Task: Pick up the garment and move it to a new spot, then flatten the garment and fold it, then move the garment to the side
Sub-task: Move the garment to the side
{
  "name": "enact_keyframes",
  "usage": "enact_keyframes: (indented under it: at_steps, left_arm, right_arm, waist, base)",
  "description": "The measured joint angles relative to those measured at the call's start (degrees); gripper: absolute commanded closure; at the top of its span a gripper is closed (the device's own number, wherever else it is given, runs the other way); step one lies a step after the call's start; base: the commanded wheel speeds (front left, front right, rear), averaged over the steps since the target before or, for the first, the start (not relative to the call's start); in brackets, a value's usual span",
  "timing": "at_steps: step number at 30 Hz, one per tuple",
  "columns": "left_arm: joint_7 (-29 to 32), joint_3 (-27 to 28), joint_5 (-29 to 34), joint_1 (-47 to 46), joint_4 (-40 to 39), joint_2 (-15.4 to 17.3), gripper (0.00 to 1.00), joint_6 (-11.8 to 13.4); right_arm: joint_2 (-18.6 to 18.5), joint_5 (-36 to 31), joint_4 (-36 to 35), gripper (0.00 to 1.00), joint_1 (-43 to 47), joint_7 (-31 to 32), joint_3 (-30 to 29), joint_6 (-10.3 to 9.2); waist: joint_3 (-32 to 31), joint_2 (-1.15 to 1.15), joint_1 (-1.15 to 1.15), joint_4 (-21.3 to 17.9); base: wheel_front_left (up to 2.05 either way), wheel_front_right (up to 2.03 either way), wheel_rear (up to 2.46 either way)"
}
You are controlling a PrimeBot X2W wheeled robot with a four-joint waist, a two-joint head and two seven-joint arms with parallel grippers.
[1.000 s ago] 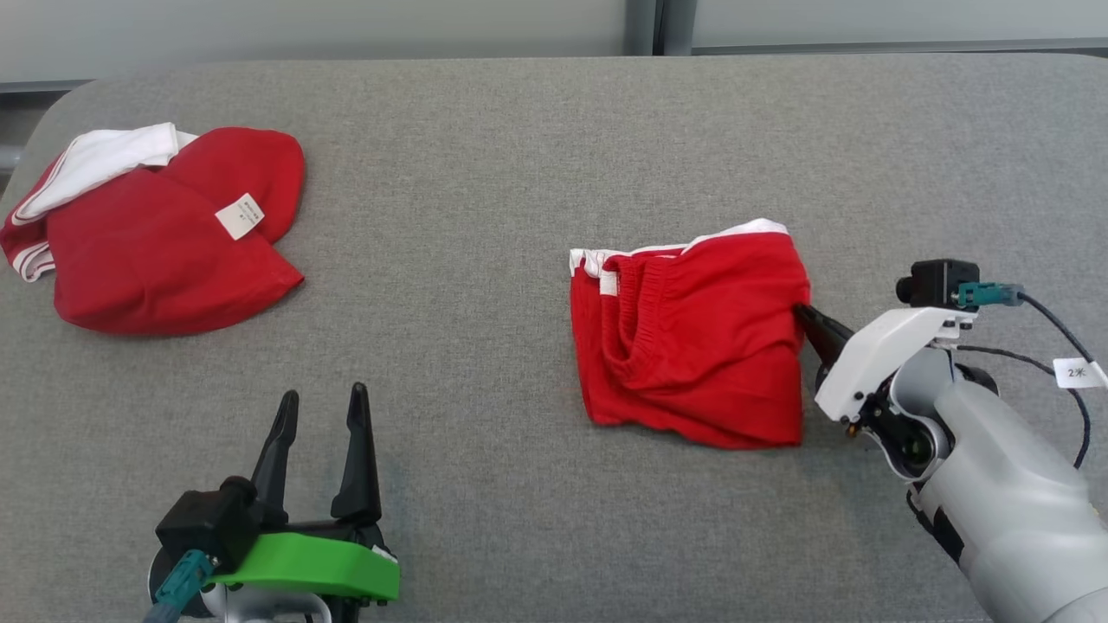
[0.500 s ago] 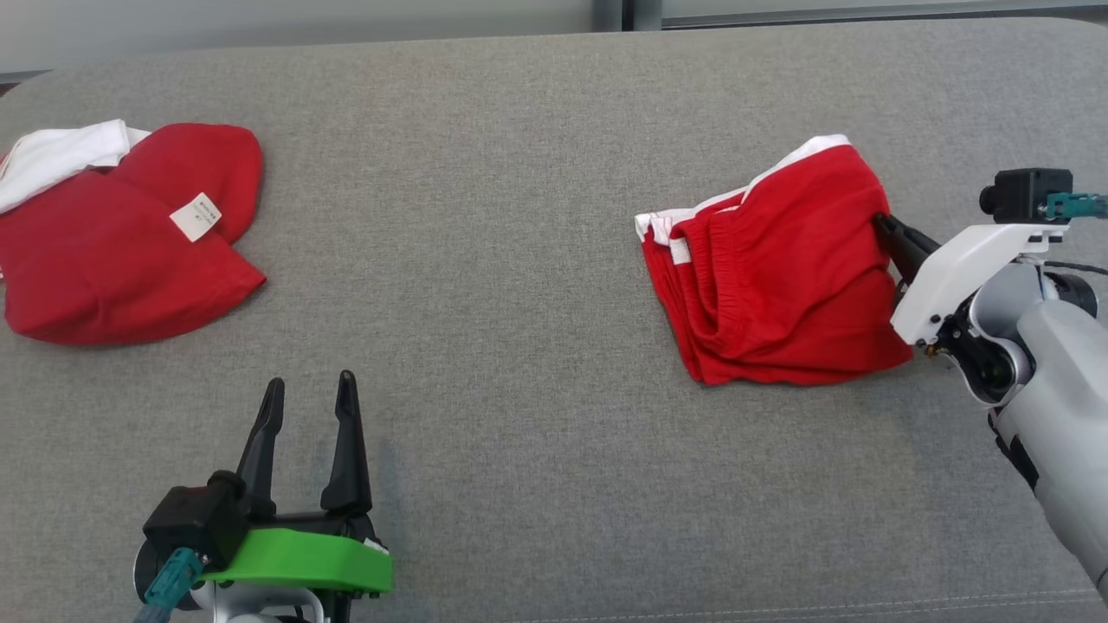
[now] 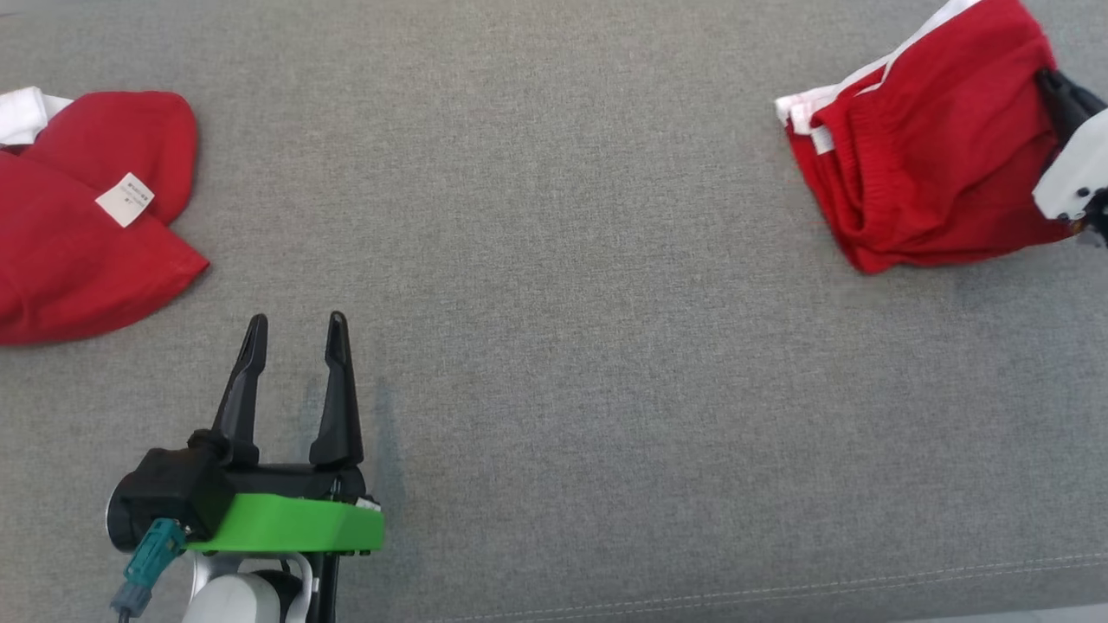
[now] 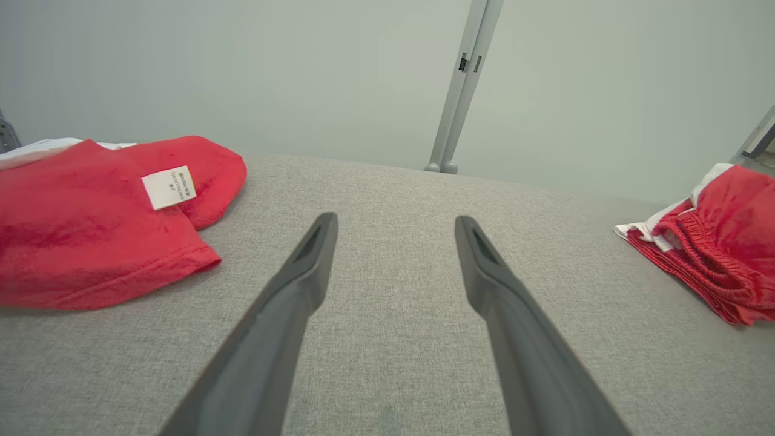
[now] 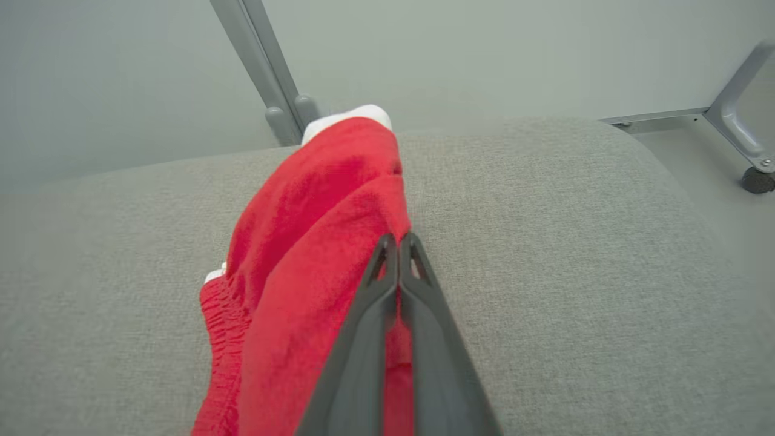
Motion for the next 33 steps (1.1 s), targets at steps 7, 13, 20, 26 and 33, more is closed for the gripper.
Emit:
enact_keyframes:
  at_steps: [7, 13, 20, 26, 33]
  left_arm:
    - [0.0, 0.9, 0.9, -1.9, -1.4, 1.5, 0.00, 0.0]
    - [0.0, 1.0, 1.4, -3.0, -1.6, 1.6, 0.00, 0.0]
    - [0.0, 0.4, 1.8, -3.2, -1.6, 1.7, 0.00, 0.0]
    - [0.2, -0.2, 2.2, -3.5, -1.8, 1.8, 0.00, 0.0]
    - [0.8, -0.9, 2.4, -3.9, -1.9, 2.0, 0.00, -0.1]
  right_arm:
    - [-3.6, -1.4, 1.3, 1.00, -4.6, 0.0, -1.3, -1.49]
    - [-5.4, -1.8, 2.9, 1.00, -6.3, -0.7, -2.2, -2.54]
    - [-6.6, -2.9, 4.9, 1.00, -6.9, -2.6, -2.9, -3.94]
    - [-8.4, -4.2, 6.2, 1.00, -8.3, -4.1, -3.0, -5.25]
    - [-8.6, -7.4, 7.4, 1.00, -8.4, -6.0, -1.3, -6.56]
  waist:
    - [4.3, 0.00, 0.00, -0.9]
    - [6.9, 0.00, 0.00, -1.1]
    - [7.9, 0.00, 0.00, -1.1]
    - [8.0, 0.00, 0.00, -0.9]
    - [8.4, 0.00, 0.00, 0.0]
  base:
    - [0.00, 0.00, 0.00]
    - [0.00, 0.00, 0.00]
    - [0.00, 0.00, 0.00]
    - [0.00, 0.00, 0.00]
    - [0.00, 0.00, 0.00]
